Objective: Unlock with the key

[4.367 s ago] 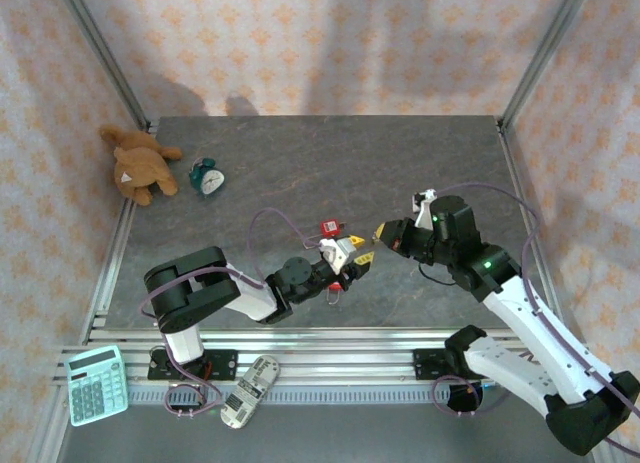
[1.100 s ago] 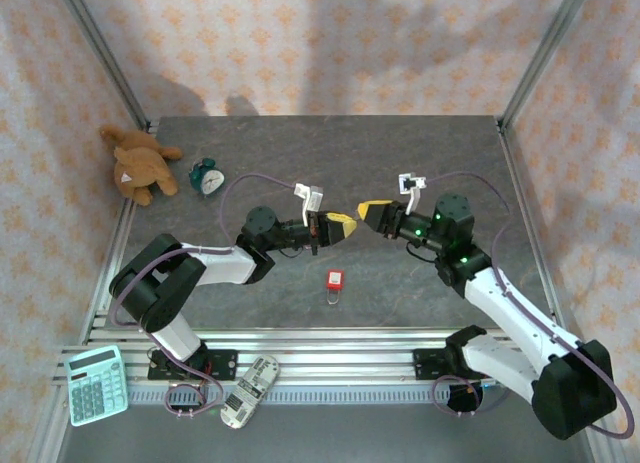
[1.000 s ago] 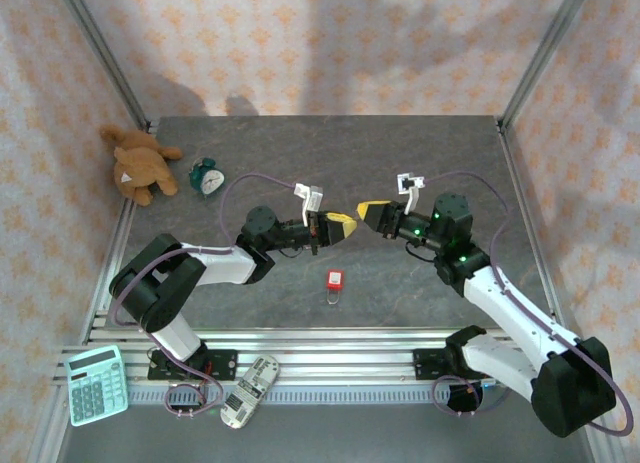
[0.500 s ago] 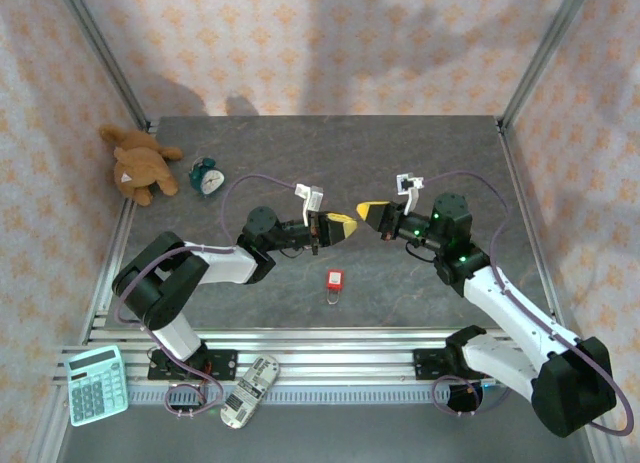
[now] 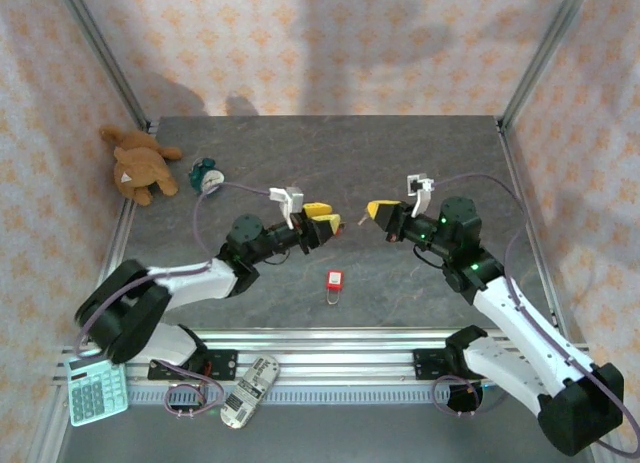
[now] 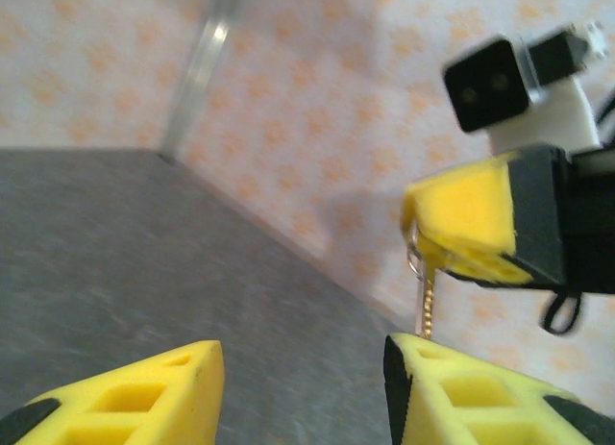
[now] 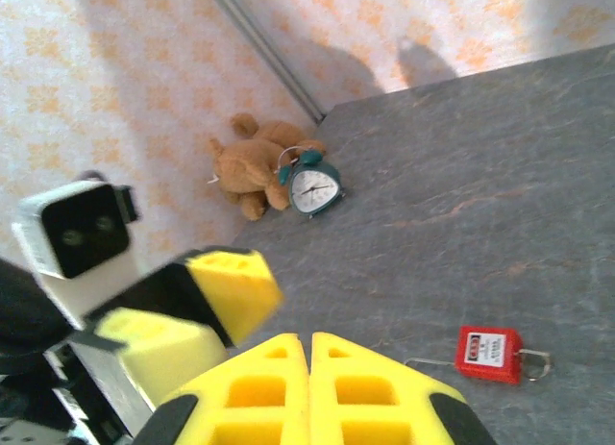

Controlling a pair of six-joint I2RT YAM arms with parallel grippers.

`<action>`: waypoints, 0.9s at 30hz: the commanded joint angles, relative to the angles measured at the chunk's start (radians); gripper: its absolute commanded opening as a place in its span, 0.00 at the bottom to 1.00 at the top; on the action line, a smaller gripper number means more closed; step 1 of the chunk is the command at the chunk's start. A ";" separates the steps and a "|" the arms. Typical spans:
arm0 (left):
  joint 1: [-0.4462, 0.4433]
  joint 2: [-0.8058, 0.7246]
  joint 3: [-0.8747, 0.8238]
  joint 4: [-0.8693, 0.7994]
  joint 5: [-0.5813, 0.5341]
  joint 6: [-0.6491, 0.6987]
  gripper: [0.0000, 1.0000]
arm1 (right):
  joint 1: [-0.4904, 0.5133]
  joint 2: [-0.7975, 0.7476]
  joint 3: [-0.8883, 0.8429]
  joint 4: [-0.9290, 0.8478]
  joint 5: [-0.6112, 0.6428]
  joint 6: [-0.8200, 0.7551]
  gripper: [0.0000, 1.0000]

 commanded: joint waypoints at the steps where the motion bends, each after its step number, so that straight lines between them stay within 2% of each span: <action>1: -0.009 -0.157 0.001 -0.285 -0.321 0.158 0.49 | 0.001 -0.035 0.025 -0.061 0.085 -0.043 0.03; 4: -0.011 -0.253 0.074 -0.583 -0.512 0.143 0.43 | 0.001 -0.060 0.003 -0.075 0.102 -0.035 0.03; 6: -0.012 -0.276 0.137 -0.790 -0.603 0.118 0.35 | 0.001 -0.079 -0.016 -0.082 0.117 -0.027 0.03; 7: -0.011 -0.277 0.171 -0.891 -0.631 0.104 0.34 | 0.001 -0.088 -0.026 -0.088 0.128 -0.024 0.03; 11: -0.020 -0.257 0.217 -1.094 -0.729 0.013 0.34 | 0.001 -0.110 -0.063 -0.113 0.152 0.004 0.02; 13: -0.024 -0.228 0.247 -1.220 -0.717 -0.066 0.35 | 0.002 -0.115 -0.086 -0.120 0.154 0.026 0.02; 15: -0.048 -0.188 0.277 -1.329 -0.694 -0.116 0.42 | 0.003 -0.135 -0.118 -0.128 0.182 0.042 0.02; 19: -0.202 -0.046 0.381 -1.548 -0.728 -0.172 0.50 | 0.002 -0.197 -0.164 -0.168 0.254 0.047 0.02; 23: -0.338 0.116 0.485 -1.646 -0.700 -0.202 0.57 | 0.003 -0.228 -0.164 -0.213 0.277 0.039 0.02; 25: -0.373 0.188 0.535 -1.672 -0.680 -0.219 0.58 | 0.003 -0.250 -0.164 -0.236 0.295 0.035 0.02; 27: -0.388 0.261 0.591 -1.698 -0.660 -0.227 0.66 | 0.002 -0.277 -0.165 -0.257 0.313 0.031 0.02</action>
